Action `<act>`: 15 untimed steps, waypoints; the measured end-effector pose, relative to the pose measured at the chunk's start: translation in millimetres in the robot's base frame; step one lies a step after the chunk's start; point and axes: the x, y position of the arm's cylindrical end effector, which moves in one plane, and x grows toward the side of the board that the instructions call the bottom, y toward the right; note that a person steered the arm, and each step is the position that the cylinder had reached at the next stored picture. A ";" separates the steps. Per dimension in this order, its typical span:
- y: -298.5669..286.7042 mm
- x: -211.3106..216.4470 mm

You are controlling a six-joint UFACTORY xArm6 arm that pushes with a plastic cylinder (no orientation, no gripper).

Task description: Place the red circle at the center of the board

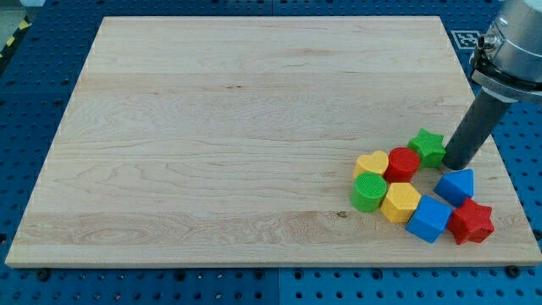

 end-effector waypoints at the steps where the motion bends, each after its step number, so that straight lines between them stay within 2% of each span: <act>1: 0.0 0.0; 2: 0.0 0.0; 3: 27.5 0.0; 4: 111.6 0.6; 6: 115.4 23.4; 7: 114.6 100.6; 9: 111.2 114.1; 10: 93.4 100.7; 11: 25.3 101.4; 13: 20.3 105.2; 15: -41.3 92.9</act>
